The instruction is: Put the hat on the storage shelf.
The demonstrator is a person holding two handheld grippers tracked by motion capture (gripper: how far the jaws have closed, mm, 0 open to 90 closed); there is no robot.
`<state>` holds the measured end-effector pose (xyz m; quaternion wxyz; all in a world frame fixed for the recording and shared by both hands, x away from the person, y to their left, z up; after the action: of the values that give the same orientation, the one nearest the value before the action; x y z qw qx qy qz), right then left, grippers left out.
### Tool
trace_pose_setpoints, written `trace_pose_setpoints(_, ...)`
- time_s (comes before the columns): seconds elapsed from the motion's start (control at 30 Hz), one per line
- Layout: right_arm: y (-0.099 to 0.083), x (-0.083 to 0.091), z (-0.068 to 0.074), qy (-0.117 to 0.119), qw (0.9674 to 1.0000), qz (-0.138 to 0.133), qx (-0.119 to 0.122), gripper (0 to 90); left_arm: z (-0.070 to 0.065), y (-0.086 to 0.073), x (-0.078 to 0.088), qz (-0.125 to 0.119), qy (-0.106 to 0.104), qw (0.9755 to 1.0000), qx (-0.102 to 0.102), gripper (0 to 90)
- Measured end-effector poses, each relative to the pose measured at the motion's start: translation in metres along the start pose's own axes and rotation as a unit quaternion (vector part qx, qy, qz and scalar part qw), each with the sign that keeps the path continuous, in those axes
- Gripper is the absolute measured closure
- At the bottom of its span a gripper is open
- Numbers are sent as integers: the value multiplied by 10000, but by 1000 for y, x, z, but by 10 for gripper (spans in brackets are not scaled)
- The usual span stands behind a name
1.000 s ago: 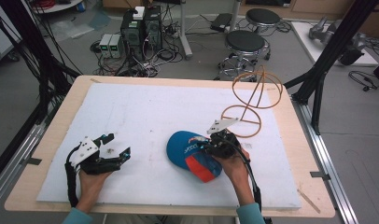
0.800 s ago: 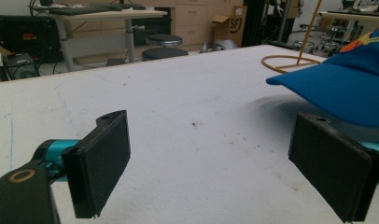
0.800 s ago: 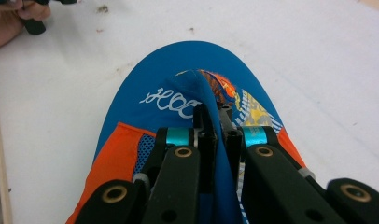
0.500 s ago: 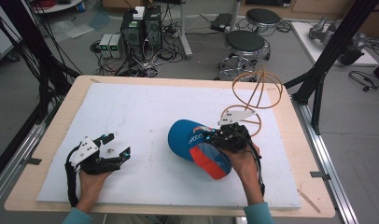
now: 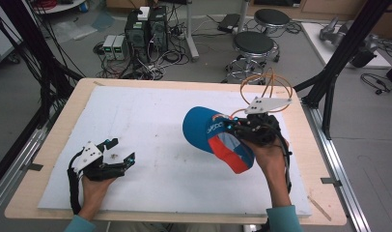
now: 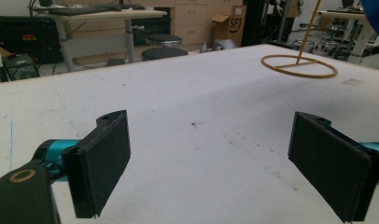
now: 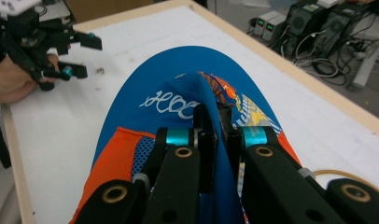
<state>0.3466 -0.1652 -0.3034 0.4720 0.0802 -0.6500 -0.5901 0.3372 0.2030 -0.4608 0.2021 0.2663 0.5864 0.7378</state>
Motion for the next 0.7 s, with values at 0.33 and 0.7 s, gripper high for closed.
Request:
trace_pose_setpoints(0.33, 16, 23, -10, -235, 9987, -451, -7, 886, 0, 0, 0, -2, 12, 10000, -3, 132)
trace_pose_setpoints(0.7, 26, 31, -12, -338, 9940, -1040, -70, 886, 0, 0, 0, 0, 10, 10000, 3, 132)
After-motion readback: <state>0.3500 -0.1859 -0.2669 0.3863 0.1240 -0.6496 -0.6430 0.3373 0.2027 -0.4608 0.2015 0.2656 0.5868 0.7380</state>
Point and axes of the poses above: each handheld gripper's, and its own axes: x roughly backward along the jaws, y roughly out of its top, z roughly to its left, the point moved 7 cm from there along -x, roughly forward along the jaws, and after that the axes turned 12 degrees about -x, right-handed, at the moved point
